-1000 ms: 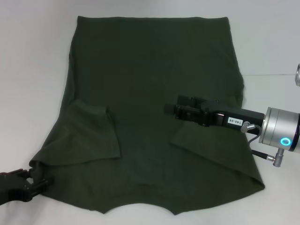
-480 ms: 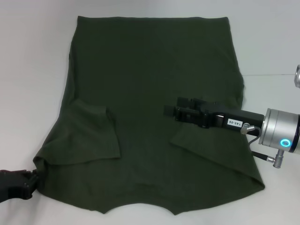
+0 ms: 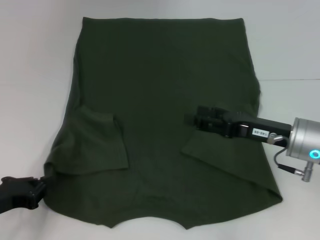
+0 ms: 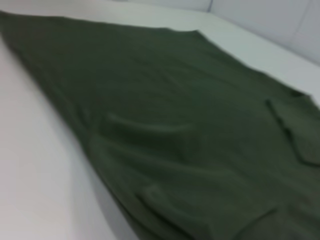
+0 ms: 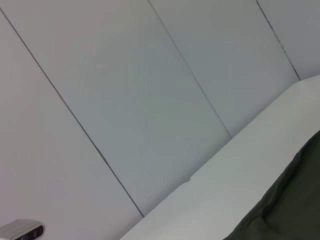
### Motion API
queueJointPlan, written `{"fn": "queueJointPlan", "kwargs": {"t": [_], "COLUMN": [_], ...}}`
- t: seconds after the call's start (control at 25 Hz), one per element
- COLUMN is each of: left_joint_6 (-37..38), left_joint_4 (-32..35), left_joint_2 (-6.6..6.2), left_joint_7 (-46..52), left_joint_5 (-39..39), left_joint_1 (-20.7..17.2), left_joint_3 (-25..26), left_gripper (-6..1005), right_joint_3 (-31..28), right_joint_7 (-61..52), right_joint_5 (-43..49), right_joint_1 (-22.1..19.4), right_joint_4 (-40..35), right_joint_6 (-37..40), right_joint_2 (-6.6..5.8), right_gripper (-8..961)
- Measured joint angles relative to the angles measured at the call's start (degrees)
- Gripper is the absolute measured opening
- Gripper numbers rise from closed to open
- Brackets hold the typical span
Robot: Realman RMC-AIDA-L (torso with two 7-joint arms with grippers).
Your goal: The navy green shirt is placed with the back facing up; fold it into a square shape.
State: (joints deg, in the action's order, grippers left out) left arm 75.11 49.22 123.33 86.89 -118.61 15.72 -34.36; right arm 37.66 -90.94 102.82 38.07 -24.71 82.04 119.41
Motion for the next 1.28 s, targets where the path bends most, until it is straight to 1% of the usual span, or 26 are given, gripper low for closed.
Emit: {"fn": "queueJointPlan", "kwargs": {"t": [0.2, 0.28, 0.4, 0.56, 0.68, 0.8, 0.92, 1.28], "left_joint_6": [4.8, 6.1, 7.5, 7.7, 7.6, 7.4, 7.3, 7.2], "left_joint_4": [2.2, 2.4, 2.4, 2.2, 2.1, 2.0, 2.0, 1.9], "left_joint_2": [0.42, 0.48, 0.55, 0.64, 0.67, 0.68, 0.68, 0.68], "left_joint_7": [1.9, 2.0, 2.0, 2.0, 2.0, 2.1, 2.1, 2.1], "left_joint_5": [0.3, 0.4, 0.4, 0.1, 0.0, 0.0, 0.0, 0.0], "left_joint_1": [0.1, 0.2, 0.6, 0.9, 0.9, 0.9, 0.9, 1.0], "left_joint_3": [0.3, 0.2, -0.1, -0.2, -0.3, -0.3, -0.3, -0.3], "left_gripper": [21, 21, 22, 22, 22, 22, 22, 23], "right_joint_3": [0.1, 0.1, 0.0, -0.1, -0.1, -0.3, -0.4, -1.6], "right_joint_7": [-13.5, -20.1, -28.4, -34.7, -37.4, -39.5, -40.5, -41.2], "right_joint_5": [4.9, 7.7, 11.4, 13.0, 13.4, 15.8, 18.4, 23.2], "right_joint_1": [-2.2, -3.0, -4.7, -8.0, -10.6, -12.1, -12.8, -13.7], "right_joint_4": [-7.3, -9.4, -12.2, -15.0, -16.9, -17.9, -18.2, -18.3], "right_joint_6": [1.9, 2.7, 4.3, 5.0, 5.2, 5.1, 4.7, 2.7], "right_joint_2": [-0.52, -1.26, -2.77, -4.22, -4.83, -5.43, -5.65, -5.60], "right_gripper": [920, 919, 918, 916, 915, 913, 912, 908]}}
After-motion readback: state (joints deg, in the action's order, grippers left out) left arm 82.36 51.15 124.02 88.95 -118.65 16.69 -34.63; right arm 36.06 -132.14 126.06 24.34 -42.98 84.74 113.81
